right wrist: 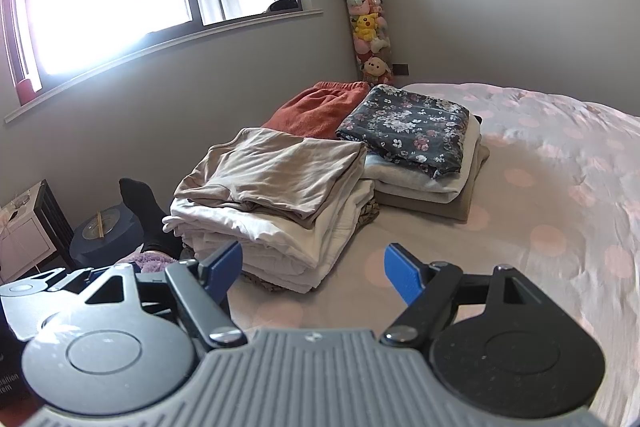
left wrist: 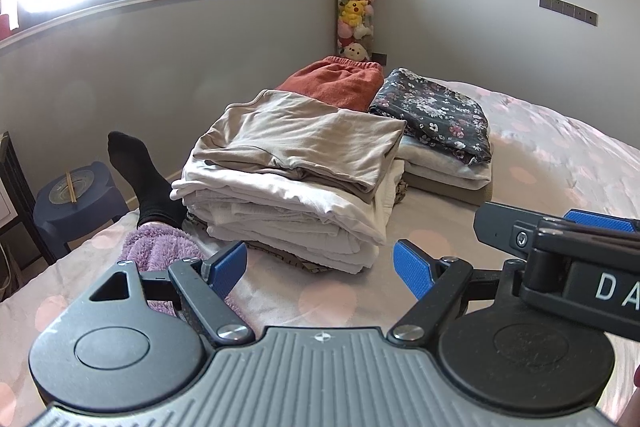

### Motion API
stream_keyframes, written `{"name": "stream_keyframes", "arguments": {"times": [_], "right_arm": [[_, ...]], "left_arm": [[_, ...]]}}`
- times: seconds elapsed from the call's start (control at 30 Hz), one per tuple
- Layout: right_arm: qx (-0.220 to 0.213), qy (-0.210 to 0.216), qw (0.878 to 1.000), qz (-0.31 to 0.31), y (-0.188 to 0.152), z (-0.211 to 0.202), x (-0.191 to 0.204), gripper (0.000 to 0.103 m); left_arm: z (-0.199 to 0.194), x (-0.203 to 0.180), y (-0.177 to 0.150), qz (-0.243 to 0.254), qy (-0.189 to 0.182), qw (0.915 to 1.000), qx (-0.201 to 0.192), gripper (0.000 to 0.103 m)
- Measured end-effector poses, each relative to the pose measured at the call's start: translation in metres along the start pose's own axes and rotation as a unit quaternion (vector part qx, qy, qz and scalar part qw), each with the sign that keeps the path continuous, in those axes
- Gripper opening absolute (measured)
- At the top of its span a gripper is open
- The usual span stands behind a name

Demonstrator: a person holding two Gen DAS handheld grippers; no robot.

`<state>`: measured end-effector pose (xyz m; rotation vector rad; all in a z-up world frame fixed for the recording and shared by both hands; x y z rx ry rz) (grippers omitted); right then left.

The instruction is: Fold clothes

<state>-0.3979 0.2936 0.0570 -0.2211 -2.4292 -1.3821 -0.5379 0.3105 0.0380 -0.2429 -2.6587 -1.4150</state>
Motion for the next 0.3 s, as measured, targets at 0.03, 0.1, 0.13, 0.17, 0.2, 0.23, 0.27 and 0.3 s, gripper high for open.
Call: {"name": "stream_keyframes", "arguments": {"times": [0.03,0.1,0.13,0.17,0.2,0.23,0.27,0.3], "right_arm": [[0.000,-0.001,1.000,0.001,-0.0003,0.0003,-0.0003,0.081],[0.001,-0.002,1.000,0.002,-0.0012,0.0008,-0.0012,0.081],[0.002,-0.003,1.000,0.003,-0.0015,0.0009,-0.0015,0.082],[0.002,-0.003,1.000,0.003,-0.0018,0.0012,-0.0016,0.082],[0.003,-0.003,1.000,0.003,-0.0021,0.0014,-0.0015,0.082],[0.003,-0.003,1.000,0.002,-0.0023,0.0014,-0.0012,0.082],[0.002,-0.003,1.000,0.000,-0.0024,0.0013,-0.0007,0.082],[0.001,-0.004,1.000,-0.001,-0.0026,0.0013,-0.0001,0.082]], "left_arm": [[0.0002,-0.0005,-0.0002,0.000,0.000,1.0000,0.001,0.080],[0.0009,-0.0006,-0.0007,0.001,-0.001,1.0000,0.002,0.080],[0.0012,-0.0006,-0.0009,0.002,-0.001,1.0000,0.002,0.080],[0.0005,-0.0009,-0.0013,0.003,0.000,1.0000,0.001,0.080],[-0.0003,-0.0011,-0.0017,0.004,0.000,1.0000,-0.001,0.080],[-0.0011,-0.0014,-0.0021,0.006,0.000,1.0000,-0.003,0.080],[-0.0019,-0.0019,-0.0023,0.007,0.002,1.0000,-0.005,0.080],[-0.0023,-0.0026,-0.0022,0.008,0.003,0.9999,-0.005,0.080]]}}
Point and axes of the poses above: each gripper's, at about its wrist camera, not at the fingertips, and z roughly the way its jaws point, x to its left, y to its top, the point moved 2 cm from there along z, roughly the way its jaws point, and after that the axes turned 11 degrees about z, right-handed, at the moved point
